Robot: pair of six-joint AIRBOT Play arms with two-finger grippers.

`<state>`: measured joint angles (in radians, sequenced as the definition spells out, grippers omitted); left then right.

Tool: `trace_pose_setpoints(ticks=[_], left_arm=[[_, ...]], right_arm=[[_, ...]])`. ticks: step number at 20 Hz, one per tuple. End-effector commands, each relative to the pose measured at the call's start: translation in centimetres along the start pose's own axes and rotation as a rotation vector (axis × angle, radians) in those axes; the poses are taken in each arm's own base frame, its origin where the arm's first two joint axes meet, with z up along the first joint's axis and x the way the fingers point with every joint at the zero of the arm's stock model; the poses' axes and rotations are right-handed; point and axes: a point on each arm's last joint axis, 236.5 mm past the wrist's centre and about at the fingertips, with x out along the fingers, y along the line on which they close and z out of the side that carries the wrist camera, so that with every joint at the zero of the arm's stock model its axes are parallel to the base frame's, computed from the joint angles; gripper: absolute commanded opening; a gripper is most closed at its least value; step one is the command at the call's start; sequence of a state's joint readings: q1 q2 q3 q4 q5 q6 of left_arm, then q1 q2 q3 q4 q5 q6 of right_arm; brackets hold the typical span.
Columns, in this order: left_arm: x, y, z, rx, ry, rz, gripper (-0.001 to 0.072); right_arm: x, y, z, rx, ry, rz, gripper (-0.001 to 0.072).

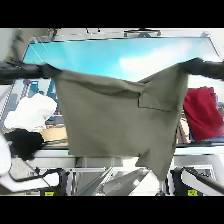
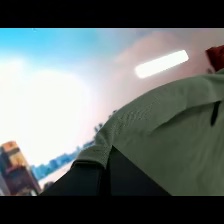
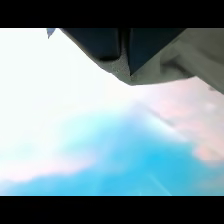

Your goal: Fold the shirts.

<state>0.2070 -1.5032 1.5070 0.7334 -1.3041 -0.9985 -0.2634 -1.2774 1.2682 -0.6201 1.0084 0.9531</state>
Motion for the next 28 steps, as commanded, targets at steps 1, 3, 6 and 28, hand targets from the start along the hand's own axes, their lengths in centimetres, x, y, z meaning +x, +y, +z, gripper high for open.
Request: trace_pose_setpoints(ticks=[1,3,6,28], left_arm=[[8.0,10.2,-6.3,-0.160,0.173,0.080,0.0022],[9.9,13.0,-7.1,-0.199,0.205,0.071,0.0022],[11.8,15.3,-6.1,-0.197,0.207,0.065,0.0021],[14.2,13.8,-7.4,-0.116,0.419,0.118,0.0021]], right_arm=[[9.0,-7.6,-5.4,0.167,0.104,-0.066,0.0017],[11.7,-9.8,-6.8,0.247,0.122,-0.062,0.0017],[13.7,-11.4,-7.2,0.282,0.137,-0.056,0.0017],[10.1,-17.7,-14.4,0.128,0.467,-0.336,0.0021]])
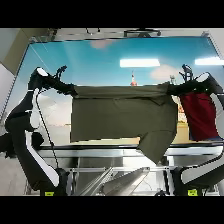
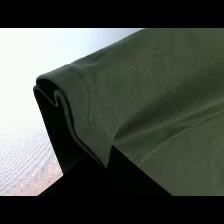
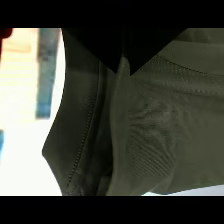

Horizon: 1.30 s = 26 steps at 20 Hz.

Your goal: Fold the shirts.

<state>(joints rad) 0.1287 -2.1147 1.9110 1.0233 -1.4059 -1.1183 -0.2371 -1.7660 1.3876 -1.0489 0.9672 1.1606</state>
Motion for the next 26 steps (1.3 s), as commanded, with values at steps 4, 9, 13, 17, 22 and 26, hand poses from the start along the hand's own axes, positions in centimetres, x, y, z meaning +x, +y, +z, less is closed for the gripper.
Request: trace_pose_setpoints(ticks=[4,9,13,17,22,26], left_arm=[[-1.3,-1.7,-0.7,0.010,0.053,-0.021,0.0339],[-6.8,-2.8,-3.6,-0.182,0.144,-0.054,0.0336],[-7.5,-4.1,-12.2,-0.301,0.256,-0.115,0.0336],[-5.4,-4.4,-21.3,-0.459,0.251,-0.136,0.0336],[-1.7,-3.5,-26.1,-0.550,0.220,-0.112,0.0336],[0.2,-3.7,-27.9,-0.581,0.227,-0.118,0.0336]], right_arm=[[-1.6,0.9,0.2,-0.030,0.000,-0.036,0.0367],[-10.3,0.4,0.2,0.048,-0.048,-0.111,0.0365],[-14.0,-1.0,-7.1,0.177,0.063,-0.166,0.0227],[-15.3,-1.3,-14.8,0.275,0.061,-0.182,0.0230],[-17.3,-1.8,-19.9,0.388,0.038,-0.201,0.0231],[-18.6,-2.6,-21.7,0.475,0.031,-0.203,0.0231]])
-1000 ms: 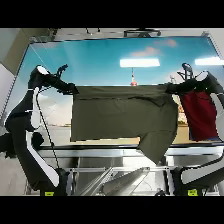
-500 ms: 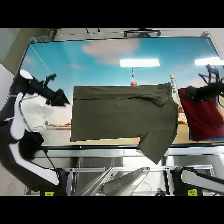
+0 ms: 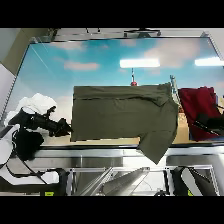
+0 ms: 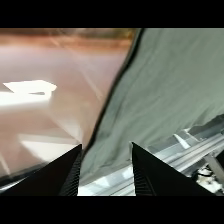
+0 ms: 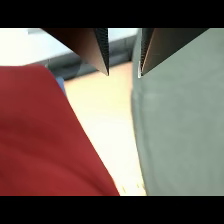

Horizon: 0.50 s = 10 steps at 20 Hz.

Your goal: Fold the shirts.

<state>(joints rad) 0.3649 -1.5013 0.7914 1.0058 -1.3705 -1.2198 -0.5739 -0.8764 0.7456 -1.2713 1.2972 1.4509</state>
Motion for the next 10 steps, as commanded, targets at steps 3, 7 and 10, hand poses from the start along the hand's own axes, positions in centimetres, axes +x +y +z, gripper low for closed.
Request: trace_pose_setpoints(ticks=[3,7,10], left_arm=[[2.6,-0.7,-1.4,0.006,-0.011,-0.094,0.0335],[3.3,-3.6,-1.5,0.073,-0.046,-0.242,-0.0001],[3.1,-3.6,-1.3,0.084,-0.054,-0.240,0.0001]], right_arm=[[0.9,-0.8,-2.8,0.085,0.052,0.041,0.0231],[4.5,-1.0,-7.5,0.120,0.221,0.074,0.0230],[6.7,0.7,-10.2,0.189,0.295,0.164,0.0307]])
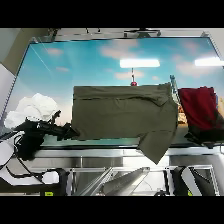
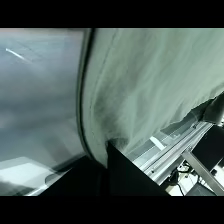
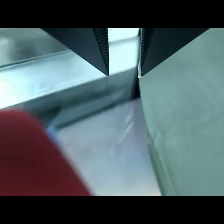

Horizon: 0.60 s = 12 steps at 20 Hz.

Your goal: Fold the shirts.

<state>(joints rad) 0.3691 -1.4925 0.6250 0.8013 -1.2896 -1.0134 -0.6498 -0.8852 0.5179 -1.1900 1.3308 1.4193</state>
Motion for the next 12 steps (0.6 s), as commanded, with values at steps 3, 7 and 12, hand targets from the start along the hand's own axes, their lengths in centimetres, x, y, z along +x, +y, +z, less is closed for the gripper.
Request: trace_pose_setpoints(ticks=[3,7,12], left_arm=[[-0.4,-1.8,0.7,0.039,-0.023,-0.064,0.0001],[-0.9,-2.3,1.2,0.051,-0.028,-0.074,0.0000],[-0.9,-2.2,1.3,0.052,-0.033,-0.069,0.0001]], right_arm=[[4.3,2.1,-3.4,0.059,0.116,0.163,0.0450],[6.0,2.3,-4.0,0.062,0.161,0.206,0.0345],[7.1,4.9,-3.9,0.030,0.202,0.331,0.0345]])
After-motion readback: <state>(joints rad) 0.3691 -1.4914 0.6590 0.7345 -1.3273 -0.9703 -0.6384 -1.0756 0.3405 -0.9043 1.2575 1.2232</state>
